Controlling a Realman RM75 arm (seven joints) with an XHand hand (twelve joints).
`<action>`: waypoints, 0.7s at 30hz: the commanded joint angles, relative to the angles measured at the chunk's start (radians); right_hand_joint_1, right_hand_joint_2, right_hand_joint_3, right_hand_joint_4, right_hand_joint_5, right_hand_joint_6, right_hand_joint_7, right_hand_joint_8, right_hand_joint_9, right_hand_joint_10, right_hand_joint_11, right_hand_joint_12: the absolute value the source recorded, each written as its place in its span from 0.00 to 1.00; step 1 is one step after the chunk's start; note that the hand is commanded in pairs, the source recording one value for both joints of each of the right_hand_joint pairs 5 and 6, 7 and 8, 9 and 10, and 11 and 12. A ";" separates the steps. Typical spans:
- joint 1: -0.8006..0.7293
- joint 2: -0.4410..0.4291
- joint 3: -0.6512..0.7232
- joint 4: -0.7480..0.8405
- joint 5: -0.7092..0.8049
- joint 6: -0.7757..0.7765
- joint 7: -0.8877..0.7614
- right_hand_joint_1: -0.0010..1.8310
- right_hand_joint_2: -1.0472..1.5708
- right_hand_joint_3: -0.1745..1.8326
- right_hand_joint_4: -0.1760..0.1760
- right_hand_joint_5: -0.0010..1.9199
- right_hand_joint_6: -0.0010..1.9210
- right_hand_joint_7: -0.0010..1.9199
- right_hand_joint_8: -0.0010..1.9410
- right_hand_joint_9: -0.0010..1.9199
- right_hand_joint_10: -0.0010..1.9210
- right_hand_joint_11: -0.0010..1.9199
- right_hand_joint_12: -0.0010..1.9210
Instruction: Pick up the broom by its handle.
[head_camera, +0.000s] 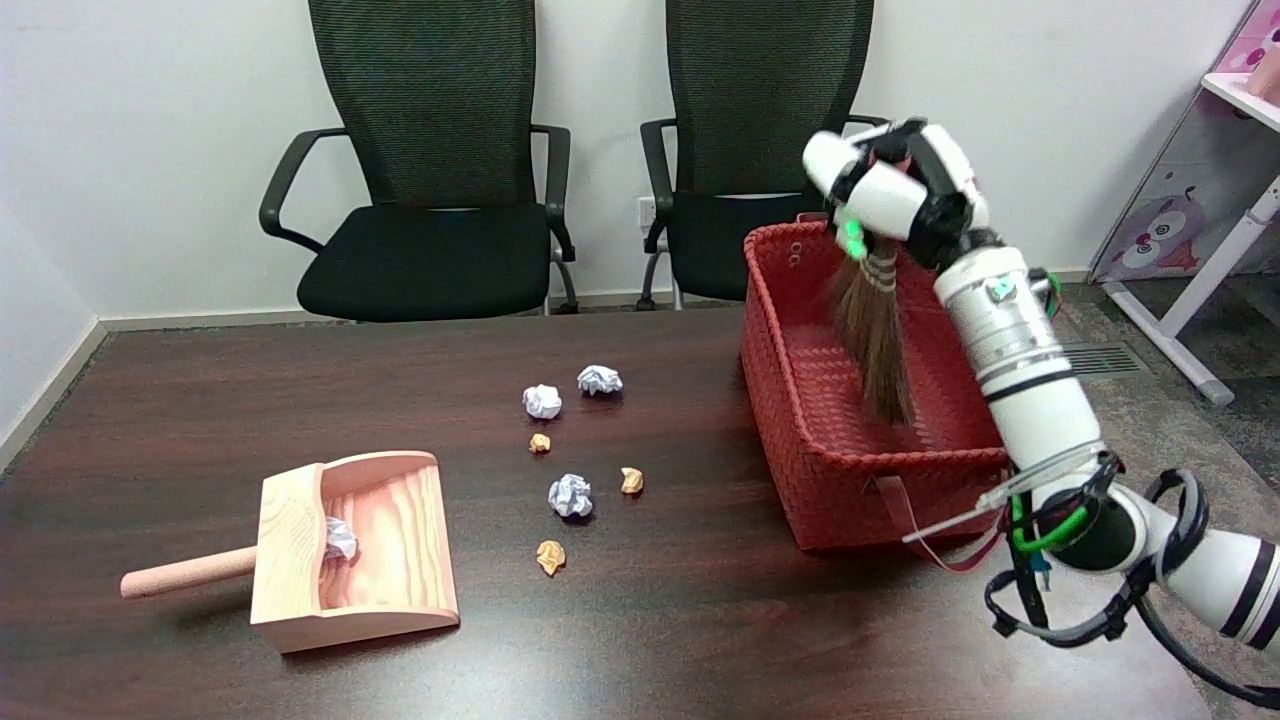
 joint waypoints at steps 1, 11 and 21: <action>0.252 0.023 -0.014 -0.153 0.310 -0.059 -0.054 0.46 1.00 0.89 1.00 1.00 1.00 1.00 0.99 1.00 1.00 1.00 1.00; 0.629 0.001 -0.400 0.009 0.403 -0.146 -0.054 0.47 1.00 0.84 1.00 1.00 1.00 1.00 0.99 1.00 1.00 1.00 1.00; 0.723 -0.013 -0.454 -0.030 0.392 -0.031 -0.053 0.46 1.00 0.89 1.00 1.00 1.00 1.00 0.99 1.00 1.00 1.00 1.00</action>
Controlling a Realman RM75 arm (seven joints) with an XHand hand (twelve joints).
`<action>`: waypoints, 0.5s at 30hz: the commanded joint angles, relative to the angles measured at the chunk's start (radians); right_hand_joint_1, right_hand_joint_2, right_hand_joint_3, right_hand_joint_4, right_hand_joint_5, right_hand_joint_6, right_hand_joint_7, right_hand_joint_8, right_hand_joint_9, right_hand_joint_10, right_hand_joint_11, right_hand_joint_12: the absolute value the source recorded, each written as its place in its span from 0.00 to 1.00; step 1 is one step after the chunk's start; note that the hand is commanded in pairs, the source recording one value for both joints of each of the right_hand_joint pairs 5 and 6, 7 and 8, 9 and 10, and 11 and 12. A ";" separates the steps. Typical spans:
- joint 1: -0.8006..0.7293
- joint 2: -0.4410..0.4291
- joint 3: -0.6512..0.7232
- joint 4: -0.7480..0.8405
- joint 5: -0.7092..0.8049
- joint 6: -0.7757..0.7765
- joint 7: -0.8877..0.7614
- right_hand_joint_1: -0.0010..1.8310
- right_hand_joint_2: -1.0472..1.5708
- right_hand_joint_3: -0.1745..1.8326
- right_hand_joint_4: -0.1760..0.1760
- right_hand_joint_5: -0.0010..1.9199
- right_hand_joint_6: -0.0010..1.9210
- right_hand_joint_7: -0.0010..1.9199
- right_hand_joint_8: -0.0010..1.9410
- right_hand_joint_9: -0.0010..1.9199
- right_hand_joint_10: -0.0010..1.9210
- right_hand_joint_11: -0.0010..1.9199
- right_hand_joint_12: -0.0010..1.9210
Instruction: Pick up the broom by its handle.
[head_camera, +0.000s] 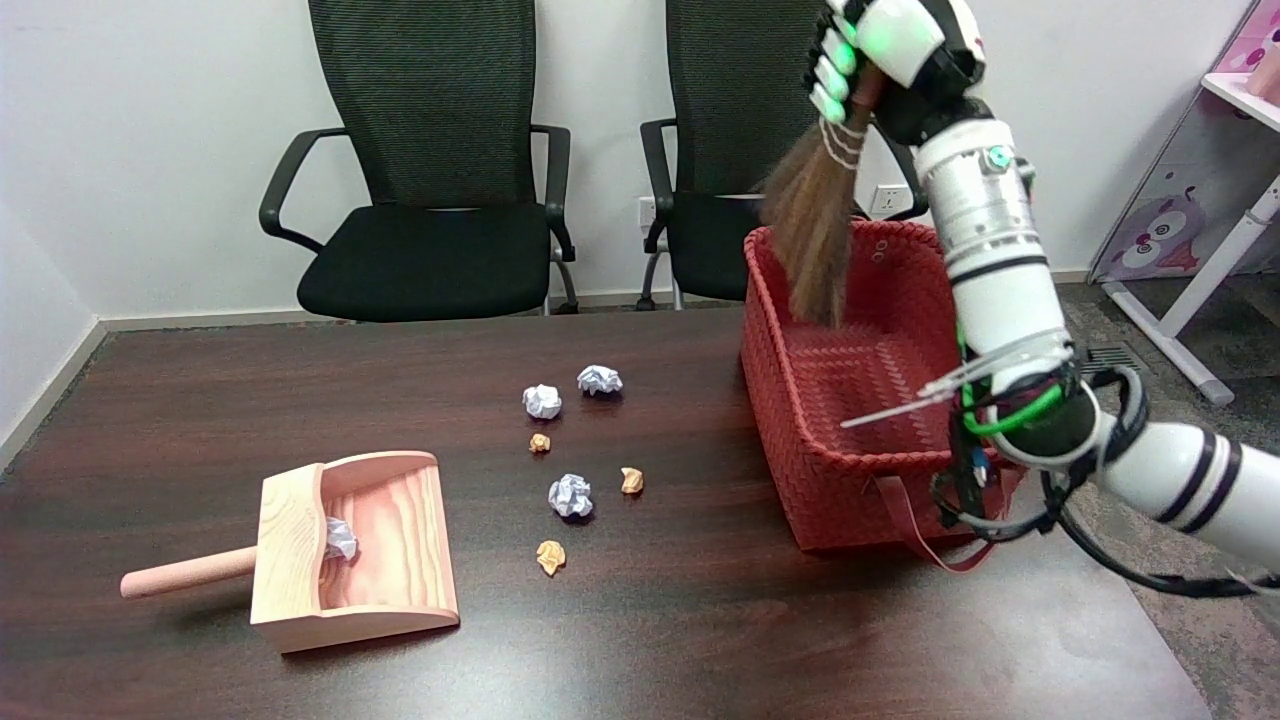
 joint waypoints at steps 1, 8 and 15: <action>0.344 -0.024 -0.254 0.022 0.108 0.049 -0.012 0.46 1.00 0.89 1.00 1.00 1.00 1.00 0.99 1.00 1.00 1.00 1.00; 0.466 -0.083 -0.413 0.110 0.077 0.080 -0.010 0.45 1.00 0.91 1.00 1.00 1.00 1.00 0.99 1.00 1.00 1.00 1.00; 0.483 -0.175 -0.464 0.263 -0.032 0.124 -0.010 0.45 1.00 0.92 1.00 1.00 1.00 1.00 0.99 1.00 1.00 1.00 1.00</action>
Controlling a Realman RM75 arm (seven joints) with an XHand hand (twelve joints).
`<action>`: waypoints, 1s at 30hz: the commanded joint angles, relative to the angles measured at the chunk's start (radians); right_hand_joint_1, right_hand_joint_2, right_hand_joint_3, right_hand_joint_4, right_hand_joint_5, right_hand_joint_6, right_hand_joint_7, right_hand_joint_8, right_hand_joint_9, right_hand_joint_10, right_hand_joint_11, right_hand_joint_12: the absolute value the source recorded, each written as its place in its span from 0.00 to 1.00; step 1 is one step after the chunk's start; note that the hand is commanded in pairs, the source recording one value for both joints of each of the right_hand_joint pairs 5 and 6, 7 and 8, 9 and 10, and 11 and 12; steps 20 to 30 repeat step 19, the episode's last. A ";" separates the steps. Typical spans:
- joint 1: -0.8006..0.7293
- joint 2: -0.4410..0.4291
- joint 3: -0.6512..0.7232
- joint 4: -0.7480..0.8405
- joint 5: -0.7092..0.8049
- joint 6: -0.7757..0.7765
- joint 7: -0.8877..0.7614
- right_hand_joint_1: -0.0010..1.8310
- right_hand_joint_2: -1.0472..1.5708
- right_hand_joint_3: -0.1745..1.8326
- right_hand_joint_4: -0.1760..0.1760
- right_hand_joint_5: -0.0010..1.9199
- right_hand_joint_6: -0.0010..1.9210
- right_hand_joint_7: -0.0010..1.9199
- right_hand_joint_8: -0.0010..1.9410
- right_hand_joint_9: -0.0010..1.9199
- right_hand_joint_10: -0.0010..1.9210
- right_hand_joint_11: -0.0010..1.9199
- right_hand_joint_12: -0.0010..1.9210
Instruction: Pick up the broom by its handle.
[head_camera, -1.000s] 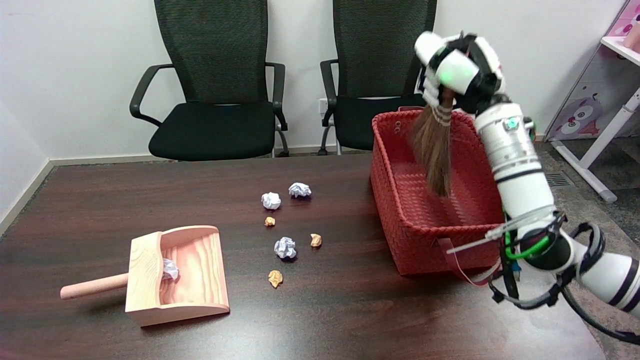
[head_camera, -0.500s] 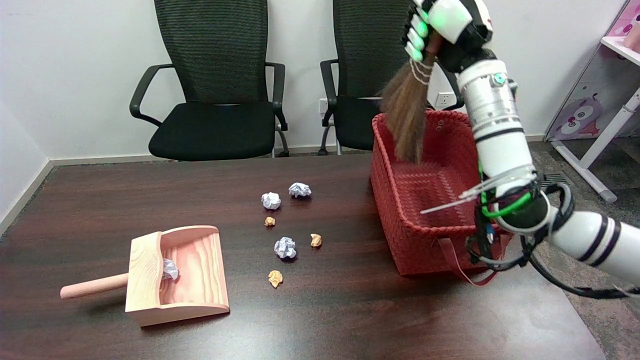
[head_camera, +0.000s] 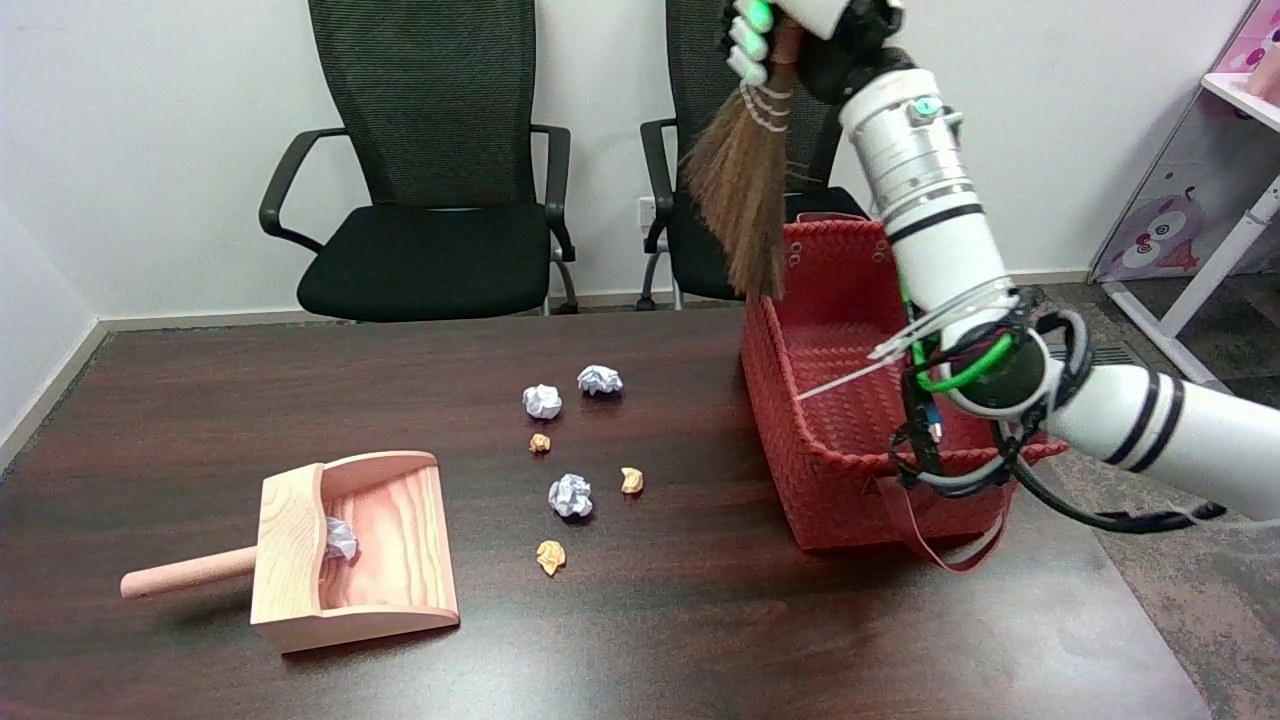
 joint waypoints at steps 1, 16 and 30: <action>0.204 -0.154 -0.228 0.248 -0.120 0.089 -0.002 0.46 1.00 0.92 1.00 1.00 1.00 1.00 0.99 1.00 1.00 1.00 1.00; 0.178 -0.233 -0.223 0.357 -0.243 0.084 -0.002 0.47 1.00 0.93 1.00 1.00 1.00 1.00 0.99 1.00 1.00 1.00 1.00; 0.128 -0.212 -0.188 0.305 -0.230 0.091 -0.004 0.47 1.00 0.91 1.00 1.00 1.00 1.00 0.99 1.00 1.00 1.00 1.00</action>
